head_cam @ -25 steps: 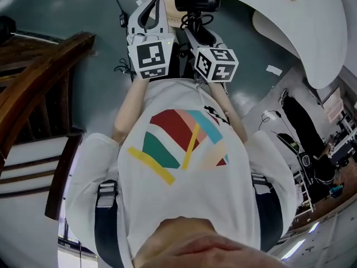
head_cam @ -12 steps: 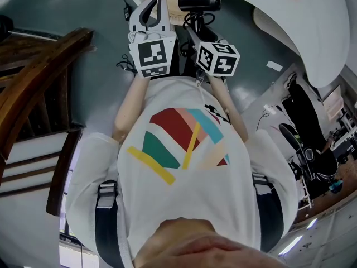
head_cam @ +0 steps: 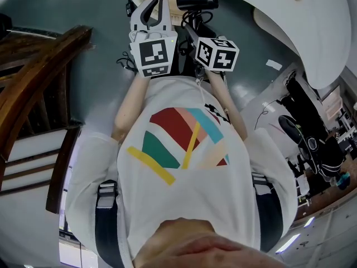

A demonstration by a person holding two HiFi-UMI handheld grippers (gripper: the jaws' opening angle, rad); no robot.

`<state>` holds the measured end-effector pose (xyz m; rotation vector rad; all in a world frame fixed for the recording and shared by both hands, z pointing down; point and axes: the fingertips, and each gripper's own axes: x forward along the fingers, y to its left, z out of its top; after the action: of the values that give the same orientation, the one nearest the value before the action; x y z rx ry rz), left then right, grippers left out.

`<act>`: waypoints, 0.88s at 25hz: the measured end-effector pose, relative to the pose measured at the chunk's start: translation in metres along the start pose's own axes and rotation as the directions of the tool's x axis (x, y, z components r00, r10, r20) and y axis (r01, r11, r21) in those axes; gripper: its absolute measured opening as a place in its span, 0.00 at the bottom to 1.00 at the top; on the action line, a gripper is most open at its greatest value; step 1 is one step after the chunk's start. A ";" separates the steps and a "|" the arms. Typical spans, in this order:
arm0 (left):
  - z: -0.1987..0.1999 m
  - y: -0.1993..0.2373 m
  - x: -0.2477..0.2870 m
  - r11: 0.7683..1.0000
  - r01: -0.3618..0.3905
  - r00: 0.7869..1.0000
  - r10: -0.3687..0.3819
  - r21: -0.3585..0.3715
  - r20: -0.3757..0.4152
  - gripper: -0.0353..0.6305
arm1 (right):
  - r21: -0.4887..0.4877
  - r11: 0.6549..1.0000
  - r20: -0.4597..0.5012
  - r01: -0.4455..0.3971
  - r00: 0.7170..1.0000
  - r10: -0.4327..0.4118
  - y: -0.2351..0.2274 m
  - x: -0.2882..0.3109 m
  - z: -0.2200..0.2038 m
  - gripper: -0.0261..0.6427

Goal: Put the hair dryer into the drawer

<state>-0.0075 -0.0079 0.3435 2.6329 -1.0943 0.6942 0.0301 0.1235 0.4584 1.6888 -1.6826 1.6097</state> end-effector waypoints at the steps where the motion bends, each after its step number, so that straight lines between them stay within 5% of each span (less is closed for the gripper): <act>1: 0.000 -0.001 0.001 1.000 0.000 1.000 0.000 -0.001 -0.001 0.08 | -0.002 1.000 -0.010 0.002 1.000 -0.002 -0.001 0.001 0.001 0.31; 22: 0.008 0.023 0.031 0.997 -0.046 0.999 0.046 -0.062 -0.011 0.08 | -0.004 1.000 -0.175 0.026 0.984 -0.026 -0.017 0.039 0.040 0.31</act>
<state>-0.0020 -0.0455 0.3523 2.5575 -1.1584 0.6695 0.0526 0.0765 0.4841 1.5125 -1.5703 1.6905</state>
